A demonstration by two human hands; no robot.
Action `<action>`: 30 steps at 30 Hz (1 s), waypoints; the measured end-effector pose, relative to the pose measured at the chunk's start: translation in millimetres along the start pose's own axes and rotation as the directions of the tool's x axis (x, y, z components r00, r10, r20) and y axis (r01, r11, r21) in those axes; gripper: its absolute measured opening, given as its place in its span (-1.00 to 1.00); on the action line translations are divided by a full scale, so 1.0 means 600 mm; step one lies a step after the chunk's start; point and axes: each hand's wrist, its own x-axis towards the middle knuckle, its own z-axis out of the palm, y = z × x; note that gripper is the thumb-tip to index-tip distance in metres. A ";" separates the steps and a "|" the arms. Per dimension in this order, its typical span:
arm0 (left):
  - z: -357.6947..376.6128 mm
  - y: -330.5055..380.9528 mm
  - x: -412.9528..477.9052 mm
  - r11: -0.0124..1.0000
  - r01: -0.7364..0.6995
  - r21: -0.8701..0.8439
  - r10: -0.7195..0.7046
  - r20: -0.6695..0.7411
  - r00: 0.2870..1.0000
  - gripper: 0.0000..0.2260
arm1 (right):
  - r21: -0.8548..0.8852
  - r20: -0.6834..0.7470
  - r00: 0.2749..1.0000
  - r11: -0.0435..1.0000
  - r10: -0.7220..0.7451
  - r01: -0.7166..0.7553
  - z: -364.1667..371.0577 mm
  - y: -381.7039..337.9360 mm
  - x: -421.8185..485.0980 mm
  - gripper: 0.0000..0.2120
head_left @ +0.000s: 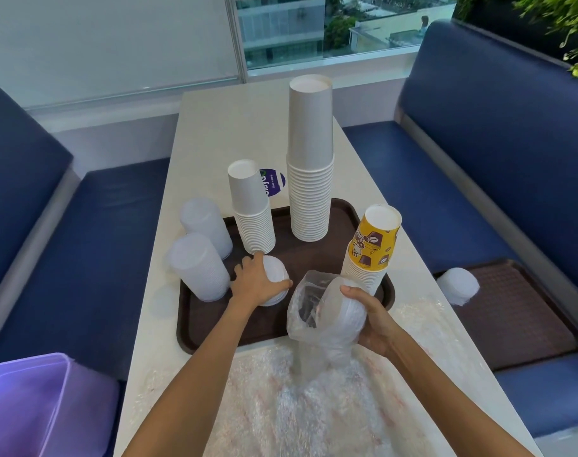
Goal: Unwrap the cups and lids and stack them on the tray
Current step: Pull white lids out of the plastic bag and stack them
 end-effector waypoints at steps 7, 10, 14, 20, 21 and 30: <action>0.000 0.010 -0.007 0.991 -0.064 0.117 0.055 0.076 0.996 -0.05 | -0.002 0.008 1.000 1.000 0.023 -0.023 0.000 0.005 0.003 0.09; 0.002 0.007 -0.003 0.990 -0.039 0.132 0.034 0.036 0.999 -0.08 | -0.017 0.002 0.999 0.999 0.033 -0.033 0.001 0.003 0.003 0.10; -0.004 0.004 0.003 0.985 -0.017 0.173 0.012 0.026 1.000 -0.07 | -0.014 0.001 1.000 1.000 0.026 -0.026 0.003 0.002 0.004 0.11; -0.005 0.004 0.003 0.982 -0.008 0.186 0.006 0.011 1.000 -0.11 | -0.016 0.014 1.000 1.000 0.006 -0.006 0.007 0.003 0.005 0.11; -0.006 0.004 0.004 0.983 -0.007 0.182 0.005 0.009 1.000 -0.11 | -0.015 0.018 1.000 1.000 0.001 -0.001 0.008 0.002 0.005 0.10; -0.037 0.023 -0.038 0.988 -0.153 0.001 0.151 -0.174 0.973 -0.20 | -0.006 0.064 0.998 1.000 -0.010 0.010 0.017 -0.003 -0.004 0.08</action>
